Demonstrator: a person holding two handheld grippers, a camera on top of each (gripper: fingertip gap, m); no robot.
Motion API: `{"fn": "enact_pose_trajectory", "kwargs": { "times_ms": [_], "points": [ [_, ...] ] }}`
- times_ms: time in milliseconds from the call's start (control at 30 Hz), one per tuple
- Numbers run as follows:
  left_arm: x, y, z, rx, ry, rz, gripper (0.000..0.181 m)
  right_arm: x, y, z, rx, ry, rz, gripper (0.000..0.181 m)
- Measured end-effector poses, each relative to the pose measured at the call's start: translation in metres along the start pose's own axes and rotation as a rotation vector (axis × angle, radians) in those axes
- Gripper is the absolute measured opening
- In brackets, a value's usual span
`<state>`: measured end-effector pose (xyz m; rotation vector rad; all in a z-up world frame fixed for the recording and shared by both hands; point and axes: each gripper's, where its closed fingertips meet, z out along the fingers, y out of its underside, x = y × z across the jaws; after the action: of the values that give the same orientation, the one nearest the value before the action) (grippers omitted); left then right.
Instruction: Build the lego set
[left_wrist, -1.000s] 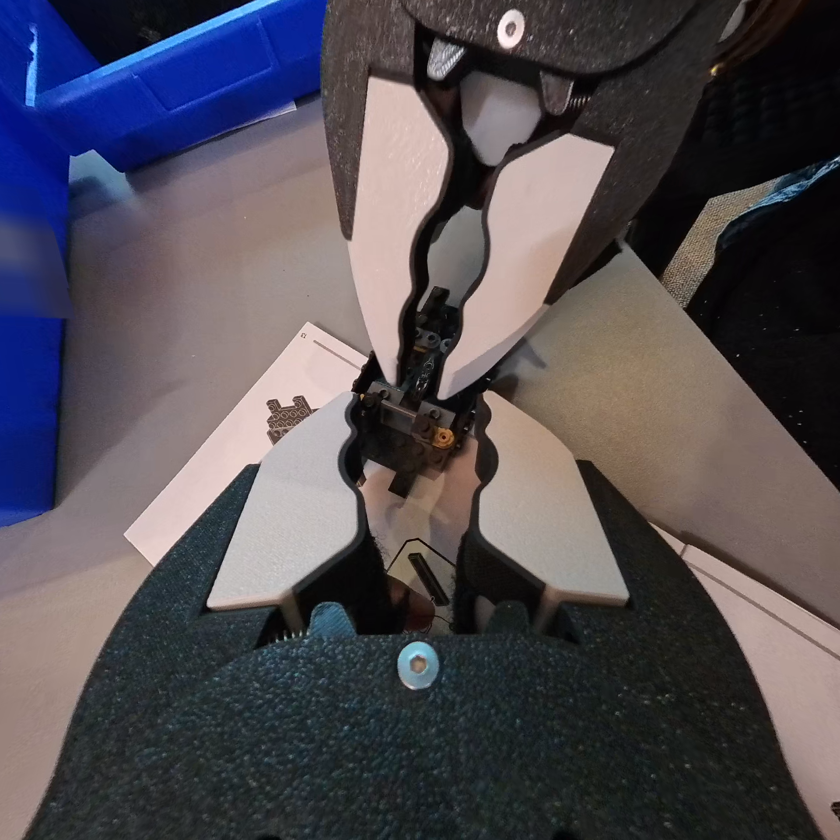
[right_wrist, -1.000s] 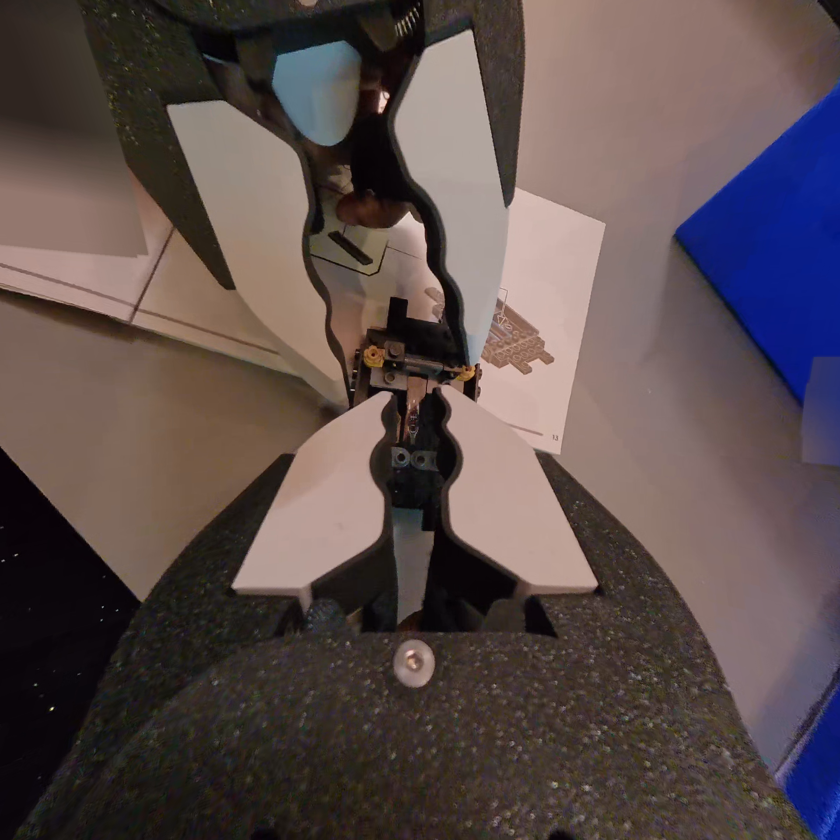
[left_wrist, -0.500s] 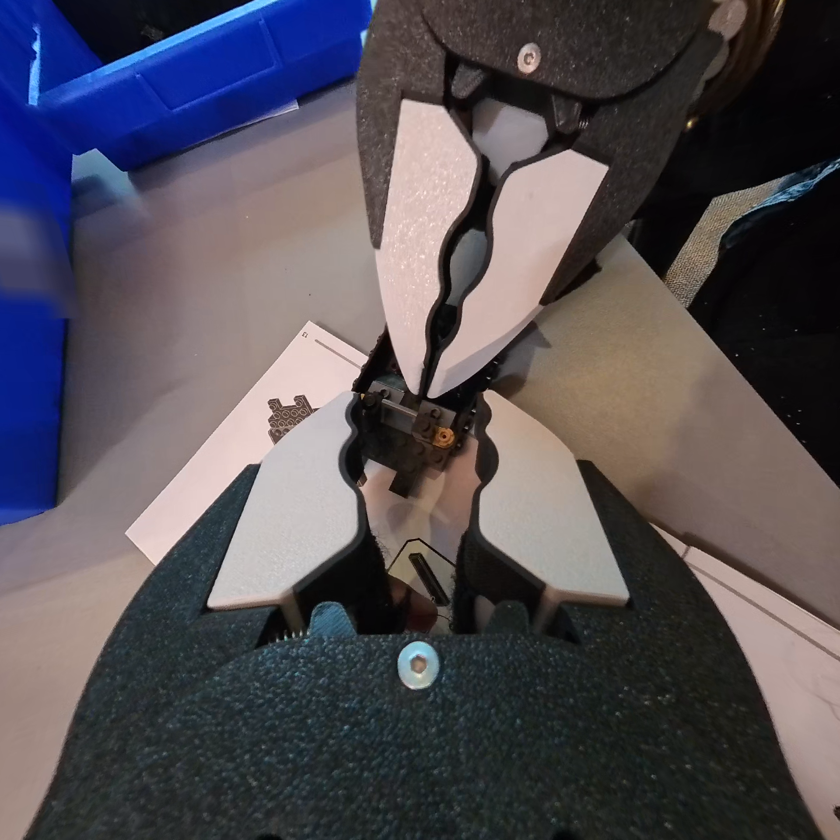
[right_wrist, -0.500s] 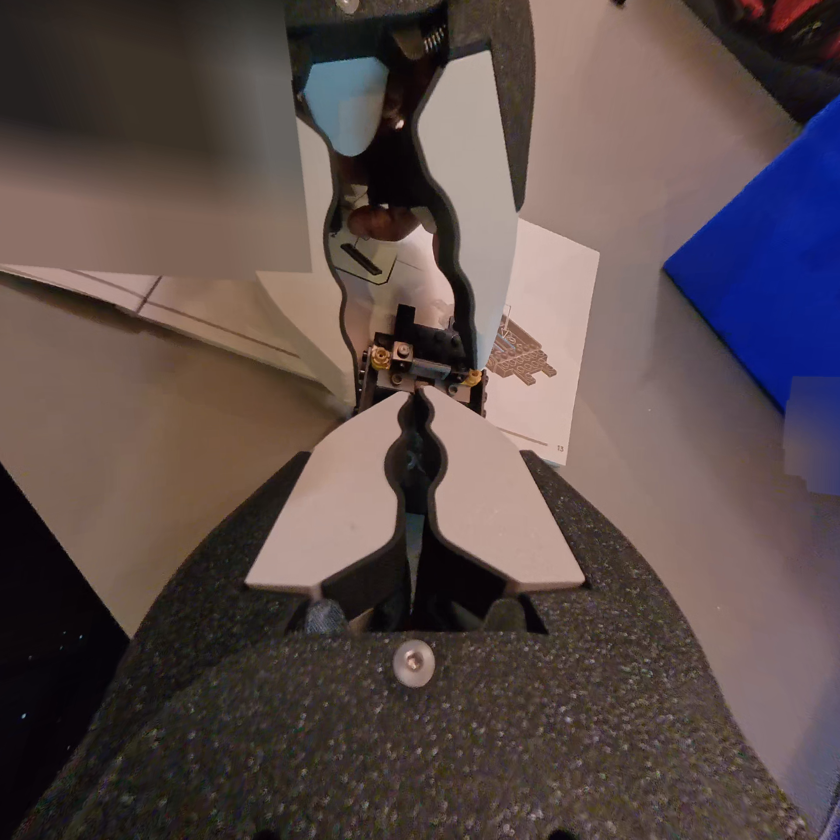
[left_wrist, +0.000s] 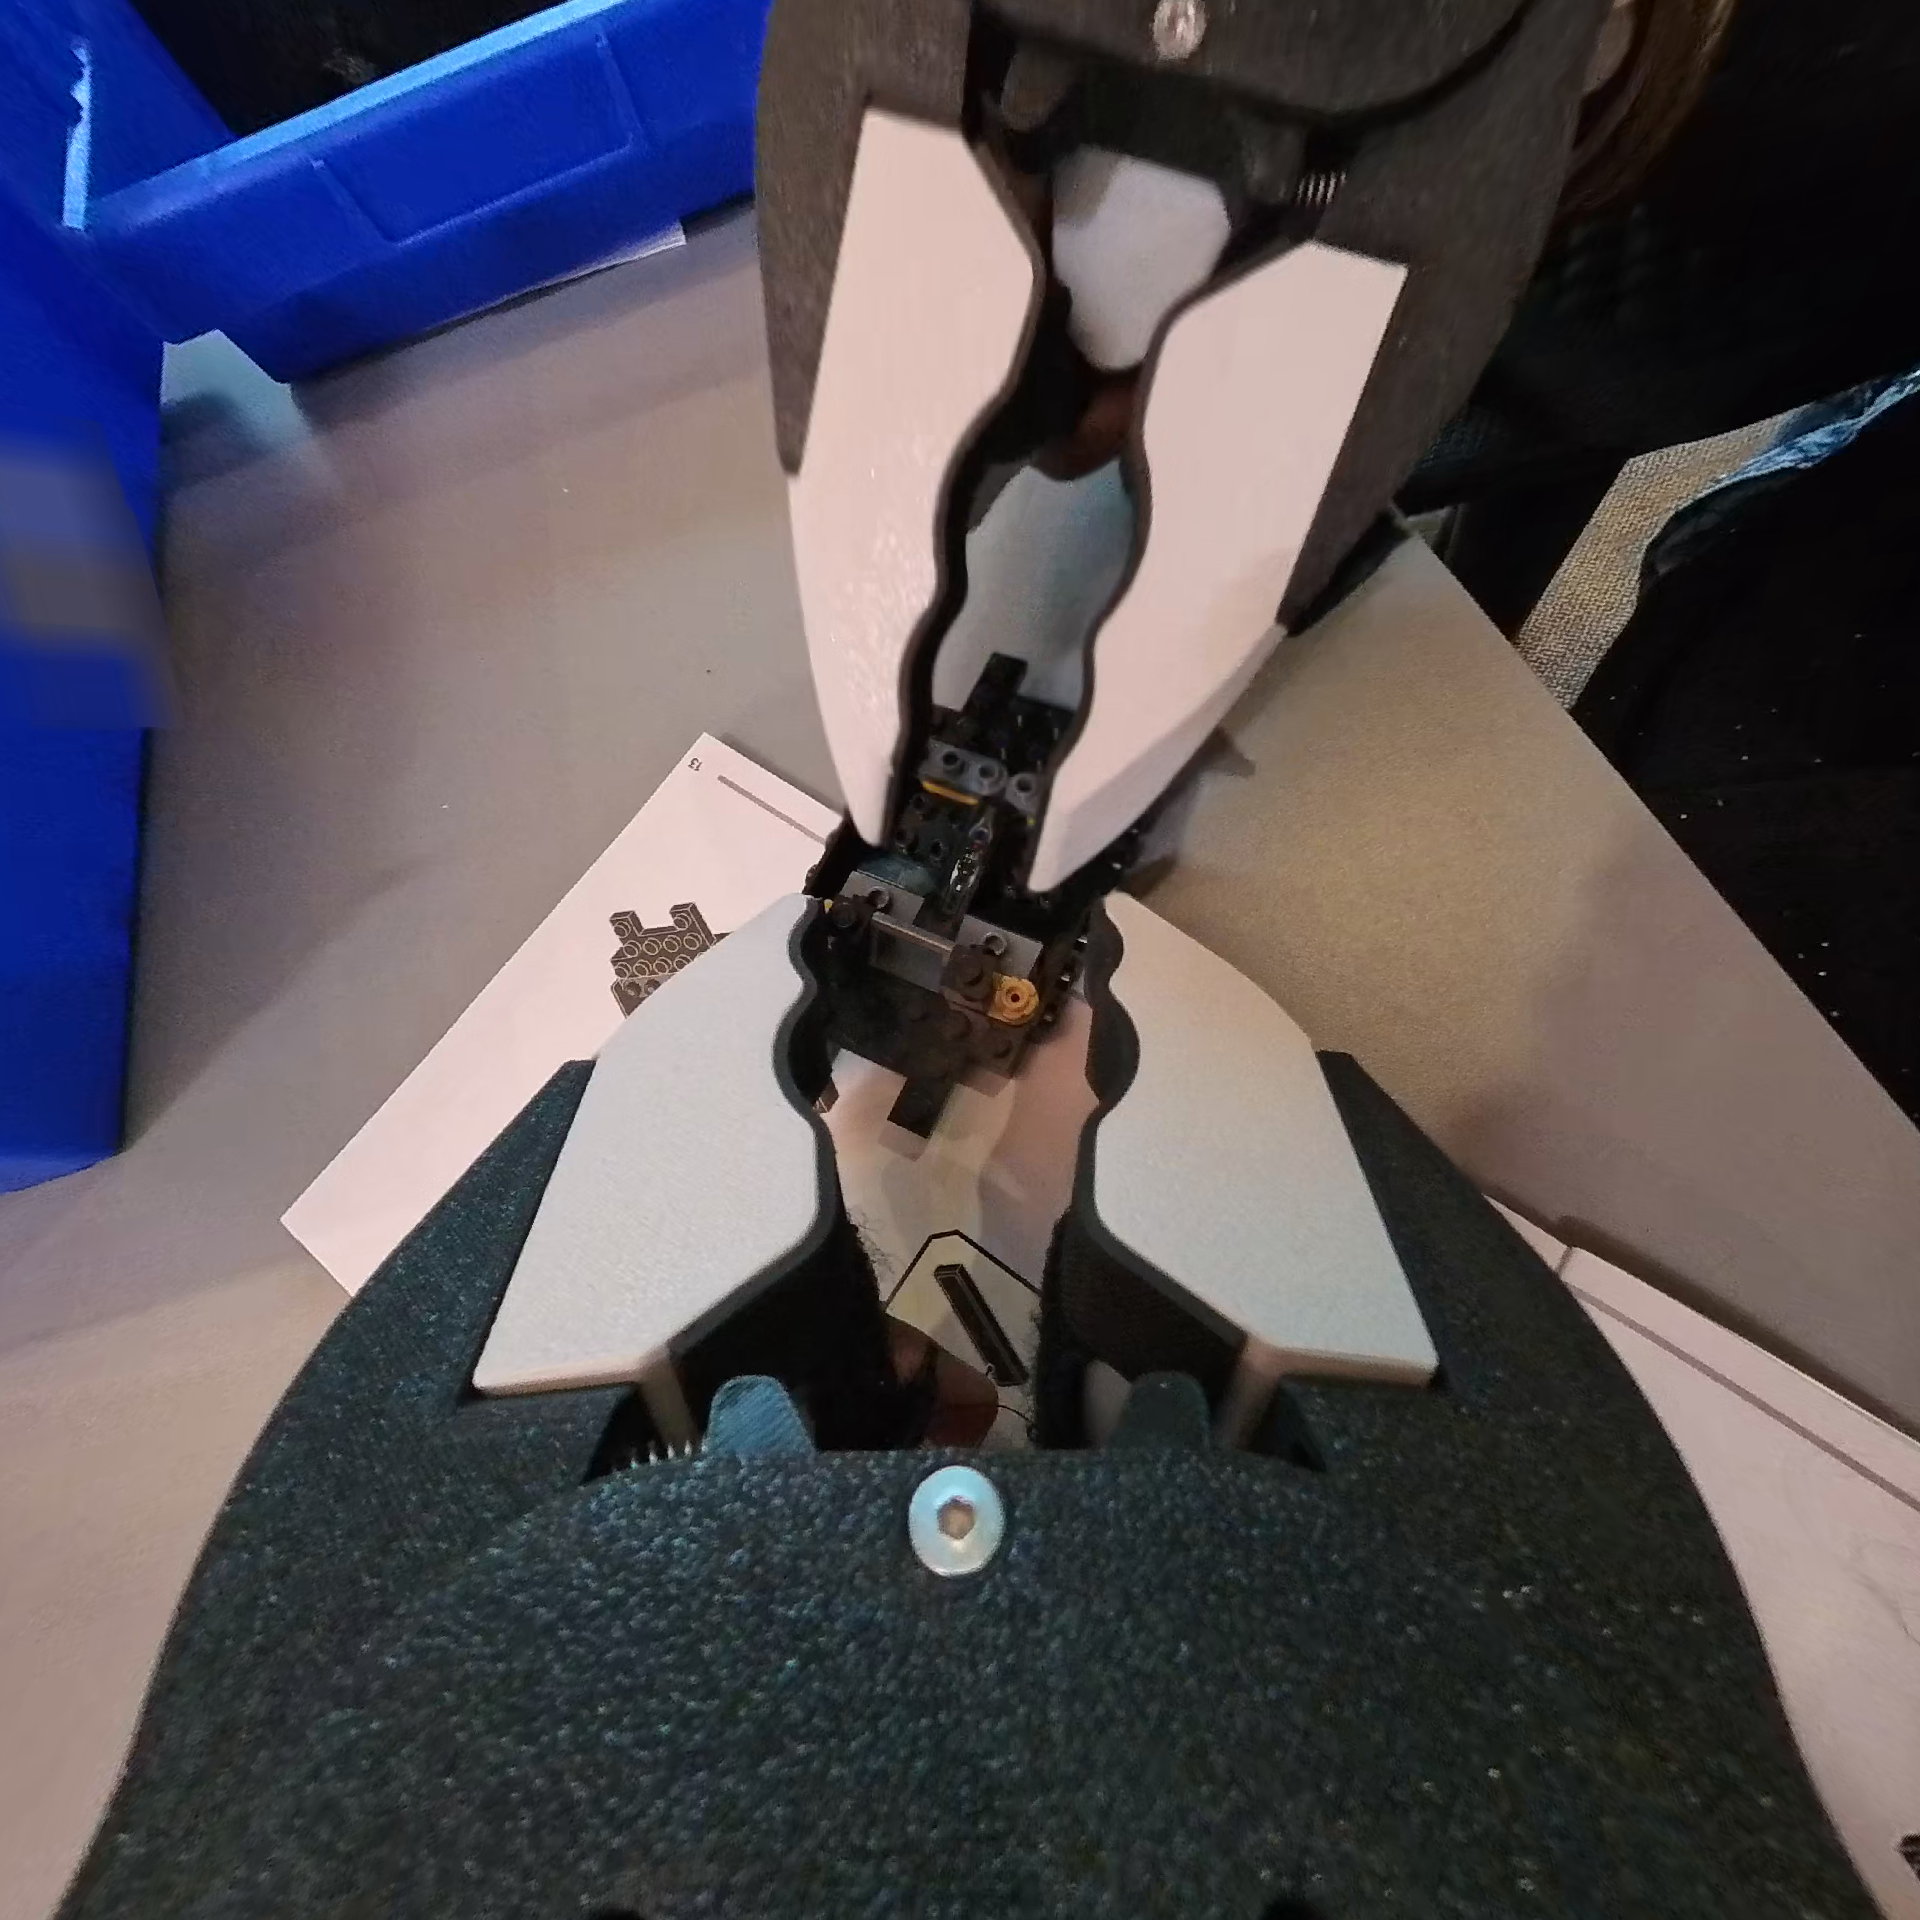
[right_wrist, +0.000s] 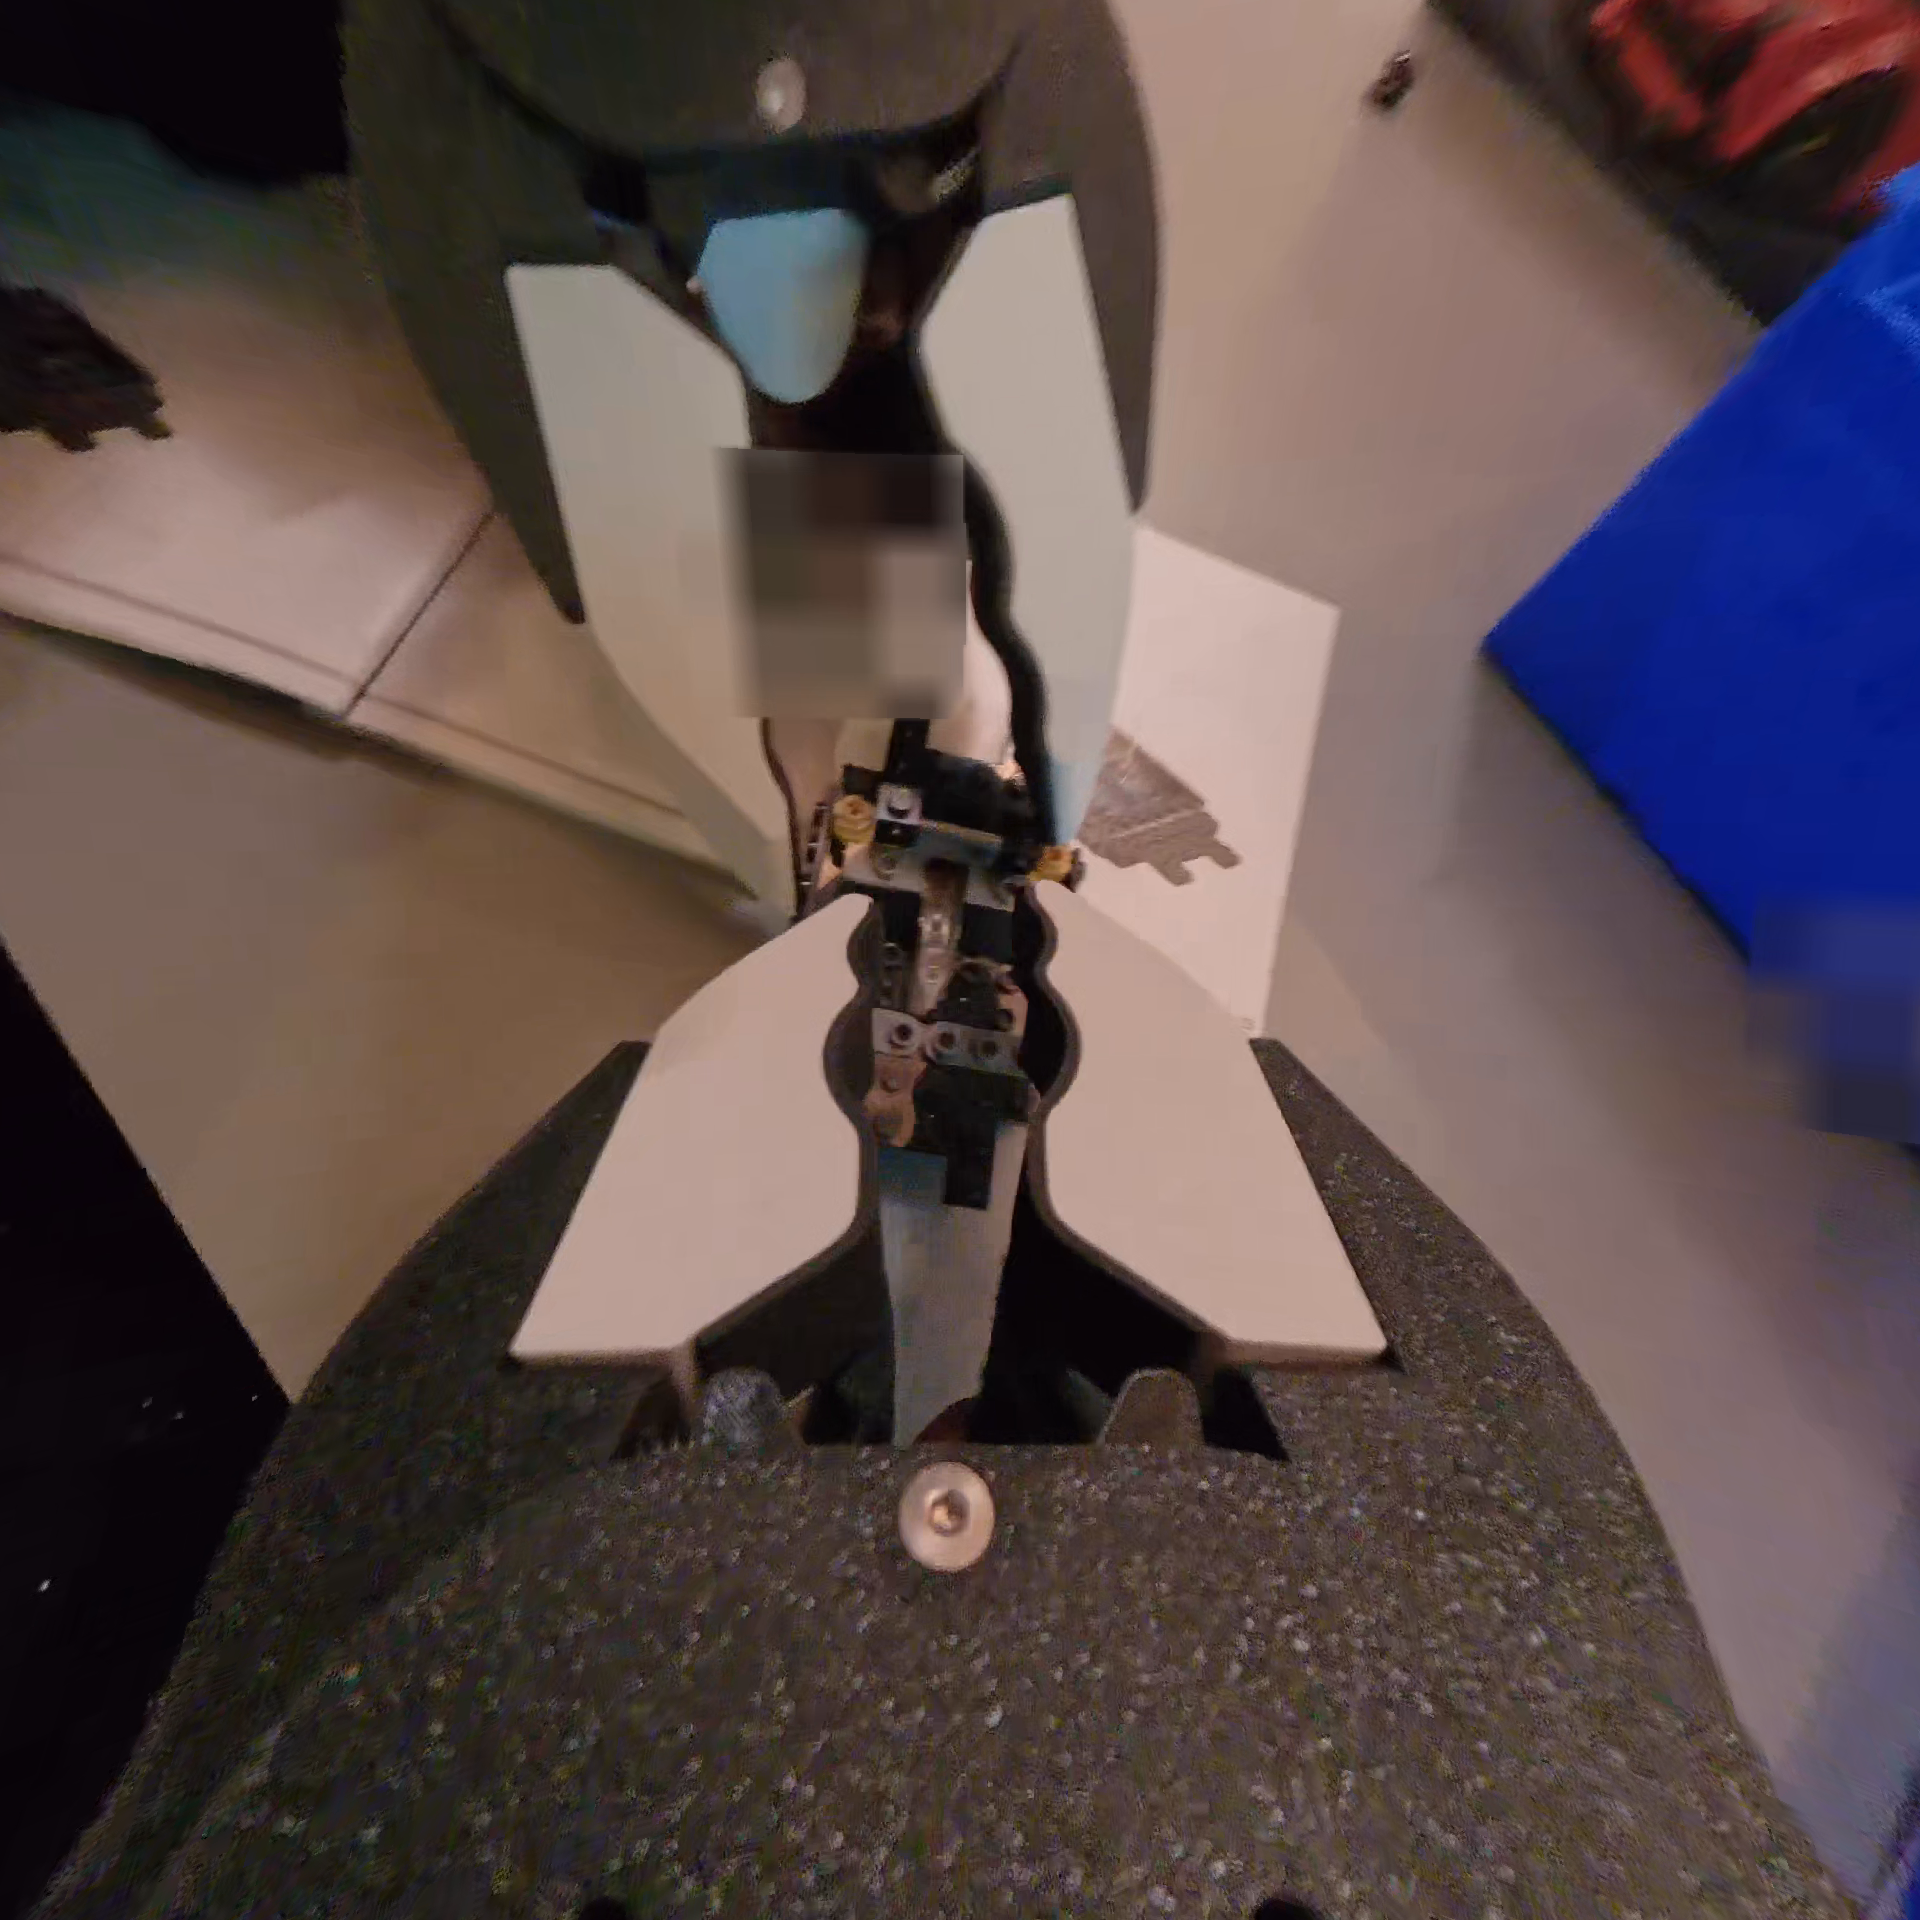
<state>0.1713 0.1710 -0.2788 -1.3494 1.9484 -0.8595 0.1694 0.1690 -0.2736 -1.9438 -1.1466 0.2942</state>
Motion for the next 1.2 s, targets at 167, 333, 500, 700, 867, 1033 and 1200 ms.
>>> {"fn": "enact_pose_trajectory", "kwargs": {
  "times_ms": [167,333,500,700,867,1033,1200],
  "points": [
    [0.000,0.000,0.000,0.000,0.001,-0.001,0.047,0.001,0.002,0.007,-0.024,0.002,-0.057,0.017],
    [0.000,0.000,0.000,0.000,-0.002,0.001,0.047,0.005,0.001,0.008,0.020,0.015,-0.057,0.016],
    [0.003,0.000,0.000,0.002,0.014,0.003,0.047,0.038,-0.014,-0.013,0.188,0.166,0.022,0.000],
    [0.003,0.000,0.000,0.003,0.017,0.001,0.047,0.003,0.003,0.004,0.066,-0.080,0.050,0.027],
    [0.004,0.000,0.000,0.002,0.016,0.004,0.047,0.004,0.003,0.009,0.061,-0.074,0.043,0.029],
    [0.001,0.000,0.000,-0.001,-0.002,0.000,0.047,0.004,0.002,0.010,0.064,-0.055,0.025,0.017],
    [0.000,0.000,0.000,-0.002,-0.011,-0.011,0.047,0.035,0.000,0.003,0.102,0.173,0.033,0.000]
  ]
}}
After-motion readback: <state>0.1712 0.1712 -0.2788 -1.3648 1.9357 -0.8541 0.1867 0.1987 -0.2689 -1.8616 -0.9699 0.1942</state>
